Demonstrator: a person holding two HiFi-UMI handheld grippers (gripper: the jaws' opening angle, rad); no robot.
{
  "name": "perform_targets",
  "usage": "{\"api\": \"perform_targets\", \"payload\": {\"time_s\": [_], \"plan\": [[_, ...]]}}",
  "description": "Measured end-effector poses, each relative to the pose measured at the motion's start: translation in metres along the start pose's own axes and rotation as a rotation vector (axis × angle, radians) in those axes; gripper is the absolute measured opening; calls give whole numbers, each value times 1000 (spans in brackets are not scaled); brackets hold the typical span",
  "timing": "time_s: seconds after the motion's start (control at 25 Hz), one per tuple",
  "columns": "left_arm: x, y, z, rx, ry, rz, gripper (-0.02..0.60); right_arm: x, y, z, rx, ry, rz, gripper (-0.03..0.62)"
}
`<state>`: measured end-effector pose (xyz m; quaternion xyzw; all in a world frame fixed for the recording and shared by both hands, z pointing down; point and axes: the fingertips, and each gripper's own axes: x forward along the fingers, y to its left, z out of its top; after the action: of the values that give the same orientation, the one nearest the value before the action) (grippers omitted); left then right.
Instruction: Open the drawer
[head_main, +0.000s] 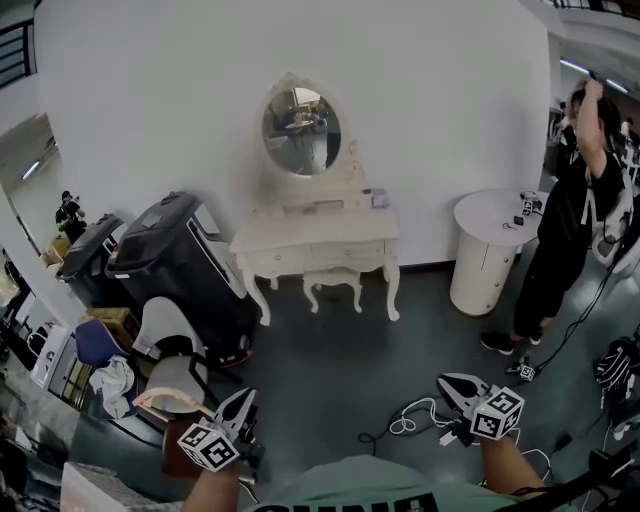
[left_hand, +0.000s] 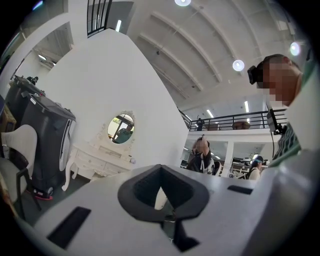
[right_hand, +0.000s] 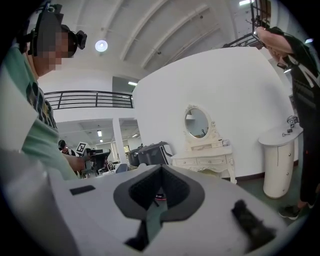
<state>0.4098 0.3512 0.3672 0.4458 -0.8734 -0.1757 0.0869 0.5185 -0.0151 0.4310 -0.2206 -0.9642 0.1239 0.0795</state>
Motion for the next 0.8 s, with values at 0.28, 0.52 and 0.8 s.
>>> {"api": "perform_targets", "payload": {"time_s": [0.28, 0.52, 0.8], "plan": [[-10, 39, -1, -19, -5, 15, 8, 46, 15, -6, -10, 27, 35, 6], [-19, 110, 21, -43, -38, -35, 8, 121, 41, 6, -63, 41, 4, 6], [-35, 216, 96, 62, -11, -104, 8, 239, 103, 46, -110, 14, -40, 6]]}}
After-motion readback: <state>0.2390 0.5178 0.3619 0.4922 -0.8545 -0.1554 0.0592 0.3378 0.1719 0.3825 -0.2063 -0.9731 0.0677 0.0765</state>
